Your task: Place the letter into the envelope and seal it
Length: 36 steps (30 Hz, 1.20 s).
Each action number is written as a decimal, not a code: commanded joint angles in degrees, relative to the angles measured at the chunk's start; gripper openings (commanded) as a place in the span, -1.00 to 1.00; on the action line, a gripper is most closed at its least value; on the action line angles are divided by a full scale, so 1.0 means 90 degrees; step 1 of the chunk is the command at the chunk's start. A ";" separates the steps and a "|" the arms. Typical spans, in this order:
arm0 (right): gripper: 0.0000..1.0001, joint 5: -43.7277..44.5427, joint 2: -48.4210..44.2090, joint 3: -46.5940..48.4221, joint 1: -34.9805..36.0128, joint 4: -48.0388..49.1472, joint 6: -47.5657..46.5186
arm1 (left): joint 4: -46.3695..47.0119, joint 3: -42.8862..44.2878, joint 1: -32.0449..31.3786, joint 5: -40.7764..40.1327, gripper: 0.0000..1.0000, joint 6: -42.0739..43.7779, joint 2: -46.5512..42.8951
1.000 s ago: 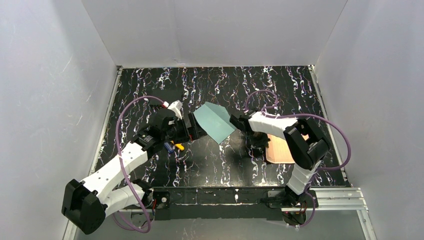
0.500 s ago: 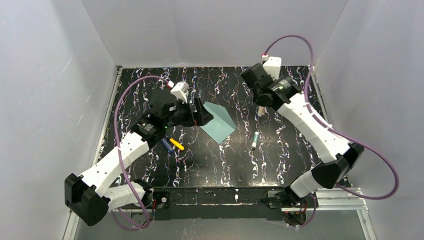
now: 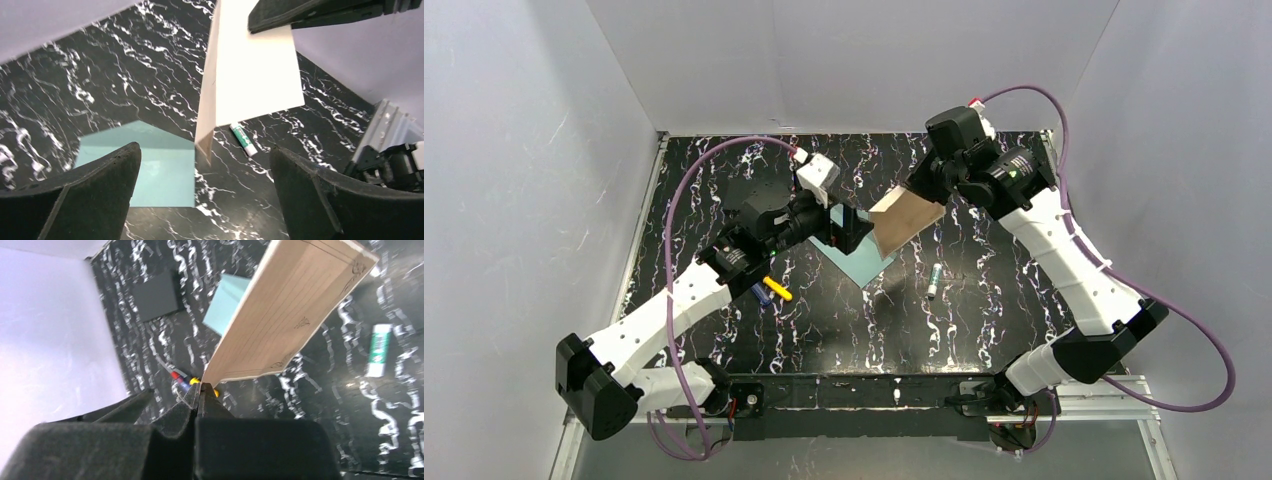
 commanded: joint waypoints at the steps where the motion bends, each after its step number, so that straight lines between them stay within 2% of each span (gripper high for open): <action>1: -0.97 -0.1124 0.0072 0.0037 -0.0049 0.0332 0.1046 | 0.0906 -0.0326 -0.0083 0.0232 0.99 0.1494 -0.0340; 5: -0.97 -0.1463 0.0043 -0.0103 -0.0057 0.0339 0.1402 | 0.1018 -0.0609 -0.0083 0.0220 0.99 0.1828 -0.0433; 8: -0.97 -0.1531 -0.0098 -0.0317 -0.0064 0.0397 0.1632 | 0.1121 -0.0695 -0.0082 0.0374 0.99 0.1508 -0.0424; 12: -0.97 -0.1680 -0.0238 -0.0532 -0.0052 0.0507 0.1881 | 0.1264 -0.0759 -0.0088 0.0595 0.57 0.1266 -0.0283; 16: -0.97 -0.1880 -0.0259 -0.0634 -0.0056 0.0503 0.2066 | 0.1382 -0.0786 -0.0083 0.0376 -0.03 0.1283 -0.0279; 18: -0.97 -0.1980 -0.0273 -0.0691 -0.0053 0.0566 0.2143 | 0.1385 -0.0808 -0.0084 0.0317 -0.19 0.1351 -0.0336; 20: -0.97 -0.2041 -0.0292 -0.0737 -0.0056 0.0654 0.2181 | 0.1377 -0.0829 -0.0080 0.0306 -0.50 0.1410 -0.0381; 22: -0.97 -0.2079 -0.0324 -0.0771 -0.0058 0.0786 0.2155 | 0.1381 -0.0849 -0.0075 0.0261 -0.99 0.1425 -0.0429; 23: -0.80 -0.2083 -0.0369 -0.0814 -0.0058 0.0960 0.2029 | 0.1376 -0.0850 -0.0080 0.0180 -1.00 0.1388 -0.0452; 26: 0.27 -0.1943 -0.0747 -0.1095 -0.0059 0.1725 0.1354 | 0.1326 -0.0827 -0.0067 -0.0132 -1.00 0.1106 -0.0503; 28: 0.73 -0.1858 -0.1185 -0.1418 -0.0081 0.2723 0.0522 | 0.1105 -0.0701 -0.0001 -0.0156 -1.00 0.0819 -0.0527; 30: 0.93 -0.1870 -0.1638 -0.1783 -0.0102 0.3612 -0.0413 | 0.0716 -0.0469 0.0141 0.0034 -1.00 0.0475 -0.0521; 31: 0.97 -0.1853 -0.1804 -0.1868 -0.0107 0.3808 -0.0786 | 0.0447 -0.0317 0.0261 0.0187 -1.00 0.0314 -0.0509; 33: 0.97 -0.2020 -0.2030 -0.1913 -0.0110 0.4066 -0.1705 | -0.0104 0.0055 0.0503 0.0563 -1.00 -0.0067 -0.0439; 36: 0.97 -0.2635 -0.2197 -0.1953 -0.0107 0.4116 -0.2958 | -0.1021 0.0654 0.1117 0.1922 -1.00 -0.0791 -0.0240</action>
